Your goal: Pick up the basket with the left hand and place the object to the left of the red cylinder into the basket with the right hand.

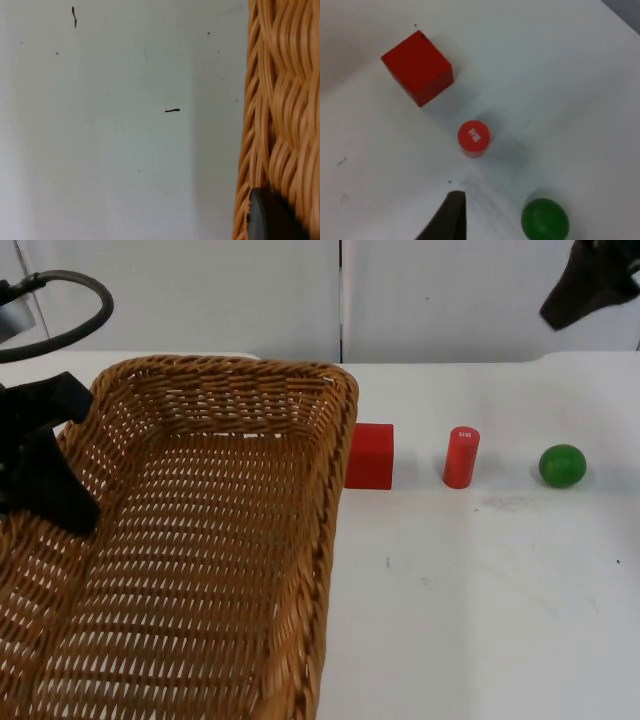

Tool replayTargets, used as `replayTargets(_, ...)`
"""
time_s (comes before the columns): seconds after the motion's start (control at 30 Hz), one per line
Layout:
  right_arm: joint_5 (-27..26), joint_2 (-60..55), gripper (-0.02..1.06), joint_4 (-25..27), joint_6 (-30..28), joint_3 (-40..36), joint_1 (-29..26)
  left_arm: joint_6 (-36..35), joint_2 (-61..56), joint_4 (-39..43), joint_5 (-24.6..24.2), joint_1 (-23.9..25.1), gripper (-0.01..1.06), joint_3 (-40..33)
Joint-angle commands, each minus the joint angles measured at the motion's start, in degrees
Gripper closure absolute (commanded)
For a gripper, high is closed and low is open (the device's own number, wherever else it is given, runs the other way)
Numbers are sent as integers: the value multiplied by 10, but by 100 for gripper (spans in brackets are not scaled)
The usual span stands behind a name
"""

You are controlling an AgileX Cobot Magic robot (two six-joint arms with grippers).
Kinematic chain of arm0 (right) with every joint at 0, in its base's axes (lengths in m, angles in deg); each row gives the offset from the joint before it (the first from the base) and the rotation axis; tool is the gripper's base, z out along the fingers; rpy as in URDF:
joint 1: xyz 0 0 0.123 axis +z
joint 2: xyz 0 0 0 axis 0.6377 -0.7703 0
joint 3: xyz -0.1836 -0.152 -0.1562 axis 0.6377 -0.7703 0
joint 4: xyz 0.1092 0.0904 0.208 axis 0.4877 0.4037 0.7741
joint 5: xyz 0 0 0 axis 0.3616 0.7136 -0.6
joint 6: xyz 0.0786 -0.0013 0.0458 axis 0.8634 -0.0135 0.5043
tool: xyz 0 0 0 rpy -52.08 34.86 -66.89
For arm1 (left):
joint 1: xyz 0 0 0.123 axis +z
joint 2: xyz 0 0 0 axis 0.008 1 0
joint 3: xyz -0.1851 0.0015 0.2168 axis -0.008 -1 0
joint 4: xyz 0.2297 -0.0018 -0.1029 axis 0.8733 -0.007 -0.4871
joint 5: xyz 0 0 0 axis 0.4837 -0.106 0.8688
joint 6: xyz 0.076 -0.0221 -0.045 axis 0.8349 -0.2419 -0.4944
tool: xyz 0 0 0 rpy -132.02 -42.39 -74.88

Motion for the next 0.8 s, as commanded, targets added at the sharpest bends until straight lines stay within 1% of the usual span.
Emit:
replayTargets(0.0, 5, -9, 0, 15, -41, 5, 5, 0, -7, -21, -4, 1, 105, 5)
replayTargets(0.1, 0, -33, 0, 30, -85, 6, 14, 0, -7, -21, -4, 1, 105, 5)
replayTargets(0.13, 0, -33, 0, 30, -85, 6, 14, 0, -7, -21, -4, 1, 105, 5)
replayTargets(0.17, -2, -42, 0, 42, -101, 7, 20, 0, -7, -21, -4, 1, 105, 5)
replayTargets(0.27, -1, -74, 0, 53, -127, 24, 35, 0, -7, -21, -4, 1, 105, 5)
replayTargets(0.43, 5, -121, 0, 54, -143, 61, 60, 0, -7, -21, -4, 1, 105, 5)
replayTargets(0.53, 1, -139, 0, 54, -157, 69, 74, 0, -7, -21, -4, 1, 105, 5)
replayTargets(0.6, -20, -155, 0, 54, -173, 69, 85, 0, -7, -21, -4, 1, 105, 5)
replayTargets(0.7, -39, -174, 0, 56, -202, 70, 100, 0, -7, -21, -6, 1, 105, 5)
replayTargets(0.77, -45, -182, 0, 57, -209, 71, 102, 0, -7, -21, -7, 1, 105, 5)
